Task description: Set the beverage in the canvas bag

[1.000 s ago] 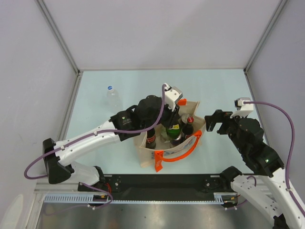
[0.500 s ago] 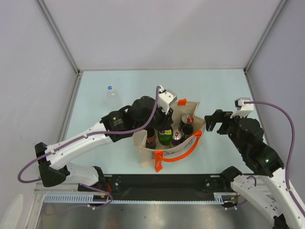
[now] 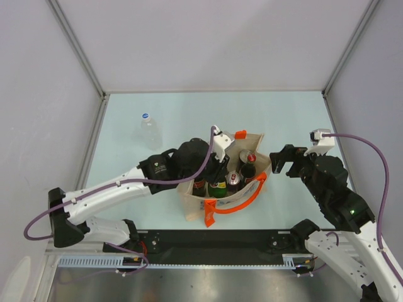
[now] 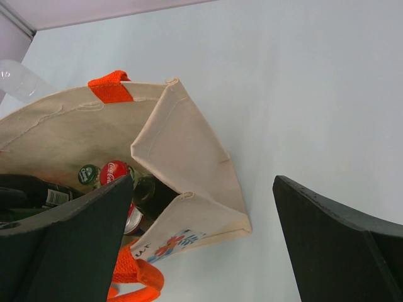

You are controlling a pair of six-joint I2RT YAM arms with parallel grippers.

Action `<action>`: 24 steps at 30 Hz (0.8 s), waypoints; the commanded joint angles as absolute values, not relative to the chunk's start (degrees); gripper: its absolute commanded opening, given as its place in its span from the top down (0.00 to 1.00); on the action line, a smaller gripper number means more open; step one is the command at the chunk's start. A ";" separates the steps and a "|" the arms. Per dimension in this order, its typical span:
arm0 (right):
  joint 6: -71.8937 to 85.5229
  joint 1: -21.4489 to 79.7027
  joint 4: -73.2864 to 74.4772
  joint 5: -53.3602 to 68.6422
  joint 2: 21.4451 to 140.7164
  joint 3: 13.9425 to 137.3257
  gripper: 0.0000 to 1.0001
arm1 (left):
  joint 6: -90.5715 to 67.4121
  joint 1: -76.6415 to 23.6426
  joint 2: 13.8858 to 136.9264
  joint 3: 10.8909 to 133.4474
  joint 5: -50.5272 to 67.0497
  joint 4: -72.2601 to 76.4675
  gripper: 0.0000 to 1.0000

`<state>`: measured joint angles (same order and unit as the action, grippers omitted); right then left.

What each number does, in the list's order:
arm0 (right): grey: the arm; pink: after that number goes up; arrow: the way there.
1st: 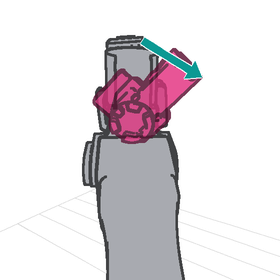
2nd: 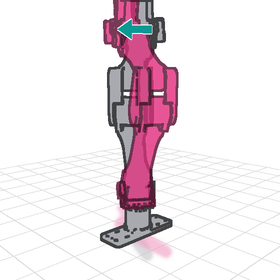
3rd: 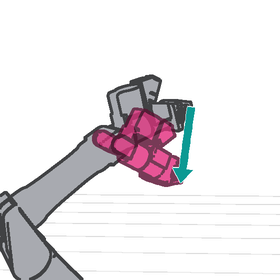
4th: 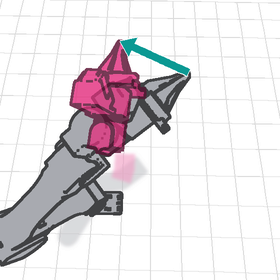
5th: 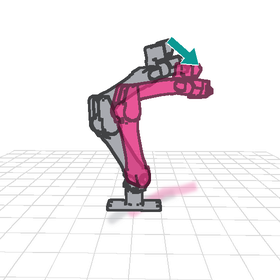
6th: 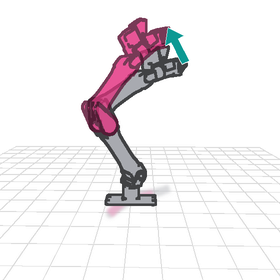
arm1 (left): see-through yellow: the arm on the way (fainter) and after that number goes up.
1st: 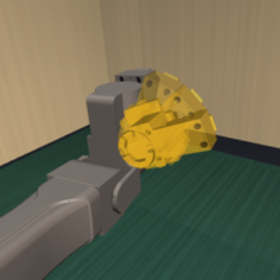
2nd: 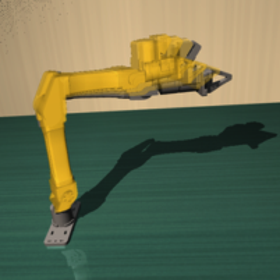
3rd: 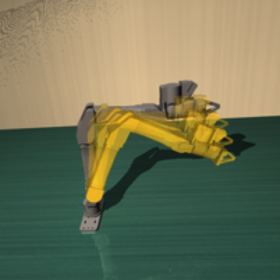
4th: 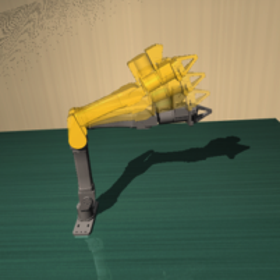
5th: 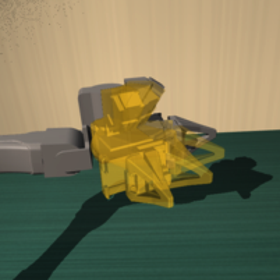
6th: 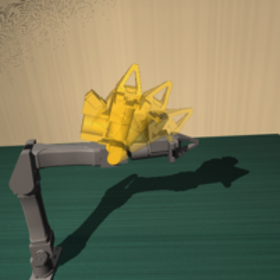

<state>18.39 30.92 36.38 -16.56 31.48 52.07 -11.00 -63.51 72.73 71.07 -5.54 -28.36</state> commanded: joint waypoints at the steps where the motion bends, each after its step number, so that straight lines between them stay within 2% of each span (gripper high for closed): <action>1: 18.55 30.85 35.77 -16.52 31.29 51.94 0.00 | -10.46 -64.16 71.36 71.11 -4.48 -15.91 1.00; 15: 18.19 30.85 35.77 -16.79 31.38 51.59 0.00 | -11.42 -64.25 72.86 63.99 -2.72 -9.84 0.99; 16: 18.19 30.85 35.77 -16.87 31.38 51.50 0.00 | -11.60 -64.25 72.86 63.90 -2.81 -9.93 0.91; 19: 18.37 30.85 35.68 -16.79 31.38 51.50 0.00 | -11.86 -64.25 72.25 63.20 -3.51 -10.11 0.78; 21: 18.54 30.85 35.42 -16.44 31.46 51.50 0.00 | -11.95 -64.25 71.98 62.67 -3.78 -10.11 0.75; 24: 18.55 30.85 35.51 -16.43 31.47 51.68 0.00 | -12.13 -64.25 71.81 62.40 -4.04 -10.63 0.64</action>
<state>18.39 30.92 36.42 -16.47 31.48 51.40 -10.52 -63.83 74.52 61.49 -4.29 -18.15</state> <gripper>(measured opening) 0.994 0.376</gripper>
